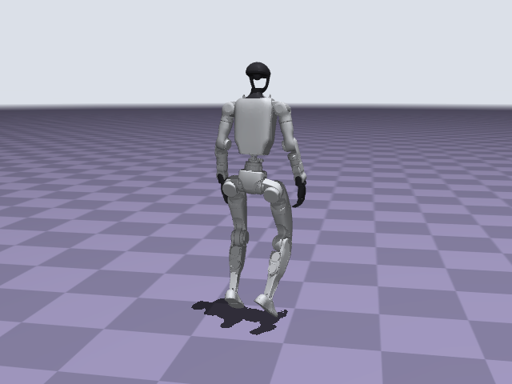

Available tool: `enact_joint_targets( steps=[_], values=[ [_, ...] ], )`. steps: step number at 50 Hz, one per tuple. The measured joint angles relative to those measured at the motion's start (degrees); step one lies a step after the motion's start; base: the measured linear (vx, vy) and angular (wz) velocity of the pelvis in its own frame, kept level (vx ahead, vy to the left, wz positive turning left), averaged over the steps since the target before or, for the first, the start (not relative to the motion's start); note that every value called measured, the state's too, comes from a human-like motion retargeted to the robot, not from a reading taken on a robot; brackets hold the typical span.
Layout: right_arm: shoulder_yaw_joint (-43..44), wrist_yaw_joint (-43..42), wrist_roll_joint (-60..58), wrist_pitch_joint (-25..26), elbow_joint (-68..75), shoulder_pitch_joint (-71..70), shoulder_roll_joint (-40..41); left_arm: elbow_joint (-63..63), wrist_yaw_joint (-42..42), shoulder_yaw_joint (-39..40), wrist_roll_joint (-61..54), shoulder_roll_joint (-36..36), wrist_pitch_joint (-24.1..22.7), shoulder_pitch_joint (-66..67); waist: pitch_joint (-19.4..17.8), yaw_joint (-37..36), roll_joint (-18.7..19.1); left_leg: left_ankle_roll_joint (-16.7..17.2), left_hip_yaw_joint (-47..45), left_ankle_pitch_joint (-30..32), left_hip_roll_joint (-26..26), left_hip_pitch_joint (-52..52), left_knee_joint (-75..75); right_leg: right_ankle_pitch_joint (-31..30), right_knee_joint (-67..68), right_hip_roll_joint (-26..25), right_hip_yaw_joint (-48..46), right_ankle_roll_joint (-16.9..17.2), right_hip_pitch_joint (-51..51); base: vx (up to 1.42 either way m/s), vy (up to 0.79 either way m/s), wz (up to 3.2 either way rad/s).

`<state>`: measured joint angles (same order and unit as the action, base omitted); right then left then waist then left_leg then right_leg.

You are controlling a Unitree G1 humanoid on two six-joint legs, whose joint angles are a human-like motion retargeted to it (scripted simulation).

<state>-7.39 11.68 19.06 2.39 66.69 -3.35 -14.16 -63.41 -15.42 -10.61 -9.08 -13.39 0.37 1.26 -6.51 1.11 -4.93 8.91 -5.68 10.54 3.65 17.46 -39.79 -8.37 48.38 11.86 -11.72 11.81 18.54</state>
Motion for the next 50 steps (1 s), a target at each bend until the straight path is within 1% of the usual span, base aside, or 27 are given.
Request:
enact_joint_targets(
  steps=[2,5,7,8,9,10,13,15,17,18,20,22,23,25,26,27,29,35,39,41,42,43,45,46,47,48,50],
  values=[
    [-0.4,-1.3,0.0,-1.1,-2.4,-0.5,-0.8,1.0,0.8,-0.6,0.5,-0.8,-0.6,-0.3,0.0,0.1,0.4,-0.8,0.3,-3.0,-0.8,1.5,-1.9,1.6,-0.2,-1.0,0.0,-0.4,0.5,0.00,0.00,0.00],
    [-0.3,-2.6,0.1,-2.3,-6.8,-1.3,-2.2,2.1,1.6,-1.4,1.3,-1.9,-1.7,-1.1,0.0,0.2,0.8,-2.4,0.4,-7.6,-2.0,3.8,-4.7,3.1,-1.0,-3.3,1.7,0.3,1.4,-0.02,-0.01,0.00],
    [-0.3,-3.2,0.2,-3.1,-9.4,-1.5,-2.7,2.6,2.1,-1.7,1.2,-2.2,-2.2,-1.0,-0.3,0.3,0.5,-4.1,0.9,-12.9,-2.0,5.5,-8.9,6.7,1.7,-4.1,3.1,0.1,2.4,-0.08,-0.02,0.01],
    [-0.2,-3.5,0.2,-3.5,-10.6,-1.5,-2.8,2.8,2.4,-1.8,0.9,-2.1,-2.5,-0.9,-0.5,0.3,0.3,-5.4,1.3,-17.0,-1.8,6.3,-11.8,10.0,3.9,-4.5,3.8,-0.5,3.0,-0.09,-0.02,-0.05],
    [-0.2,-3.8,0.0,-3.8,-11.8,-1.8,-2.9,2.8,2.7,-1.8,0.4,-2.2,-2.6,-1.2,-0.9,0.2,0.1,-7.0,1.8,-22.7,-1.6,7.3,-15.4,15.4,6.6,-4.8,4.2,-1.5,3.6,-0.09,-0.02,-0.11],
    [0.0,-4.1,-0.2,-4.1,-12.8,-2.2,-3.1,2.6,3.0,-1.6,-0.3,-2.2,-2.7,-1.6,-1.5,0.1,-0.1,-8.9,2.2,-29.3,-1.4,8.4,-19.3,21.8,9.6,-5.1,4.5,-2.8,4.3,-0.09,-0.01,-0.14],
    [0.7,-5.7,-1.5,-3.5,-12.8,-4.9,-2.7,0.2,5.0,-0.9,-2.2,-2.2,-1.9,-5.2,-5.7,-0.6,-0.3,-15.2,2.4,-50.9,-1.9,12.5,-34.3,44.5,23.5,-4.6,3.9,-8.5,7.6,-0.08,-0.01,-0.11],
    [1.5,-6.3,-1.3,-2.2,-9.7,-7.0,-1.6,-3.1,6.1,-0.1,-3.1,-1.3,-0.3,-8.1,-8.9,-1.2,-0.2,-17.6,2.1,-58.8,-2.6,14.5,-42.0,52.8,31.3,-3.2,2.4,-11.4,9.3,-0.03,0.00,-0.05],
    [2.3,-4.9,1.1,-0.4,-5.1,-7.1,0.0,-6.3,6.1,0.6,-3.1,0.5,1.1,-9.5,-9.5,-1.5,-0.1,-18.9,1.8,-60.0,-2.7,14.0,-42.5,53.5,32.1,-2.3,1.5,-12.5,8.8,0.00,0.00,0.00],
    [2.7,-3.4,2.1,0.4,-2.7,-6.7,0.6,-7.4,5.7,0.9,-2.7,1.2,1.4,-9.5,-9.4,-1.5,0.3,-18.6,2.0,-58.6,-2.5,12.5,-39.8,51.8,29.5,-2.4,1.1,-12.3,7.3,0.06,0.03,0.09],
    [3.2,-1.3,2.8,1.4,0.4,-3.8,1.7,-8.3,4.2,1.2,-2.5,2.5,1.8,-7.2,-7.7,-1.4,1.0,-16.4,3.2,-51.6,-1.3,8.0,-31.1,44.6,21.3,-3.2,1.2,-10.4,3.0,0.10,0.03,0.15],
    [3.8,1.0,2.3,2.5,1.9,-0.2,2.1,-8.2,1.0,2.2,-4.2,3.0,2.2,-4.0,-4.8,-1.1,1.6,-10.6,3.9,-33.5,-0.7,3.0,-18.9,29.2,10.8,-3.3,1.5,-6.3,-1.4,0.14,0.03,0.18],
    [4.0,2.2,2.3,3.1,2.4,1.5,2.0,-8.0,-0.6,2.9,-5.1,3.2,2.5,-2.4,-3.2,-0.9,1.8,-7.6,3.8,-22.4,-0.6,0.7,-12.2,18.4,5.6,-2.8,1.5,-3.8,-3.0,0.15,0.03,0.21],
    [4.4,4.0,1.8,4.2,3.3,4.1,1.5,-7.0,-2.2,4.1,-6.3,3.3,2.7,0.3,-0.1,-0.3,1.5,-2.2,2.3,-2.0,-0.5,-2.6,-0.5,0.7,-1.8,-1.2,1.7,0.6,-4.4,0.14,0.03,0.25],
    [4.8,4.3,1.7,4.4,3.6,4.8,1.0,-6.5,-2.7,4.4,-6.6,3.1,2.8,1.0,0.7,0.0,1.2,-1.1,1.3,2.3,-0.2,-3.6,2.7,-2.2,-2.8,-0.1,1.7,1.3,-4.3,0.12,0.03,0.25],
    [5.1,4.6,1.7,4.5,3.8,5.4,0.5,-6.0,-3.2,4.7,-7.0,2.9,2.8,1.7,1.4,0.3,0.9,-0.2,0.3,5.6,0.1,-4.4,5.3,-4.2,-3.4,0.9,1.8,1.7,-4.1,0.10,0.03,0.24],
    [5.6,4.5,2.2,4.3,3.7,6.1,-0.7,-5.1,-3.8,4.8,-7.1,2.5,2.8,2.4,1.9,0.8,0.4,0.0,-1.2,7.1,0.6,-5.0,7.1,-4.1,-2.8,2.3,2.0,1.3,-3.3,0.08,0.02,0.26],
    [5.2,1.9,2.8,1.3,-1.5,6.2,-4.2,-4.2,-3.2,2.3,-5.6,0.8,1.6,1.8,2.8,2.5,1.1,-1.7,-4.4,1.5,-0.5,-2.2,5.7,0.4,-3.2,1.5,2.0,0.3,-0.7,0.02,0.00,0.26],
    [3.8,0.2,1.6,-0.4,-7.4,5.3,-5.8,-4.0,-2.1,0.1,-3.8,0.0,0.0,0.4,3.8,3.4,1.6,-4.0,-7.4,-4.5,-2.6,0.3,3.1,2.0,-4.5,-0.7,2.3,0.8,1.1,-0.03,-0.01,0.23],
    [2.7,0.1,1.0,-1.3,-10.2,5.0,-5.9,-3.3,-1.7,-1.3,-3.1,-0.2,-0.7,0.3,3.5,3.8,1.0,-5.9,-8.3,-9.2,-2.7,1.5,-1.4,5.8,-1.0,-0.9,3.0,0.3,2.1,-0.09,-0.02,0.25],
    [2.1,0.2,0.6,-1.6,-11.7,4.6,-6.0,-2.8,-1.6,-1.9,-3.0,-0.3,-0.9,-0.2,3.4,3.8,0.6,-7.4,-8.5,-13.9,-2.7,2.1,-4.1,9.9,1.1,-1.0,3.3,-0.6,2.6,-0.09,-0.01,0.11],
    [1.4,0.4,0.0,-1.9,-13.3,4.0,-6.0,-2.2,-1.5,-2.4,-3.2,-0.5,-1.0,-0.9,3.0,3.7,0.2,-9.8,-8.5,-21.5,-2.6,2.8,-7.9,16.8,4.2,-1.0,3.4,-2.2,3.1,-0.10,-0.01,0.02],
    [0.0,0.6,-1.9,-2.1,-15.7,1.7,-5.8,-0.8,-0.9,-3.0,-3.8,-1.2,-1.1,-3.2,0.6,2.9,-0.5,-16.2,-7.6,-42.7,-2.4,4.9,-19.1,37.6,14.5,-0.5,3.5,-6.8,4.9,-0.11,-0.01,-0.07],
    [-0.6,0.4,-3.0,-1.7,-15.7,0.0,-5.3,-0.4,-0.4,-2.9,-4.1,-1.4,-1.0,-4.9,-1.5,2.4,-0.5,-19.0,-7.3,-51.4,-2.7,6.4,-25.4,45.6,20.4,-0.1,3.2,-8.8,6.1,-0.13,-0.01,0.05],
    [-1.1,0.3,-3.9,-1.3,-15.5,-1.8,-4.6,0.0,0.0,-2.8,-4.5,-1.4,-0.8,-6.6,-3.4,2.0,-0.7,-21.4,-7.0,-57.8,-2.8,7.9,-30.7,52.0,25.7,0.7,2.8,-10.5,7.3,-0.16,-0.01,0.28],
    [-1.5,0.3,-4.4,-0.8,-14.7,-3.7,-3.8,0.1,0.1,-2.5,-5.1,-1.2,-0.5,-8.3,-5.0,1.9,-1.1,-23.0,-6.9,-59.9,-2.5,9.5,-33.9,55.2,29.7,2.3,2.2,-11.8,8.6,-0.18,-0.03,0.46],
    [-2.7,1.3,-4.4,0.1,-12.9,-6.4,-1.9,0.6,0.0,-2.2,-6.4,-0.3,-0.1,-10.8,-6.4,2.1,-2.2,-23.9,-6.3,-60.5,-2.0,12.0,-36.3,57.4,33.8,4.3,1.6,-13.1,10.6,-0.17,-0.05,0.50]
  ],
)
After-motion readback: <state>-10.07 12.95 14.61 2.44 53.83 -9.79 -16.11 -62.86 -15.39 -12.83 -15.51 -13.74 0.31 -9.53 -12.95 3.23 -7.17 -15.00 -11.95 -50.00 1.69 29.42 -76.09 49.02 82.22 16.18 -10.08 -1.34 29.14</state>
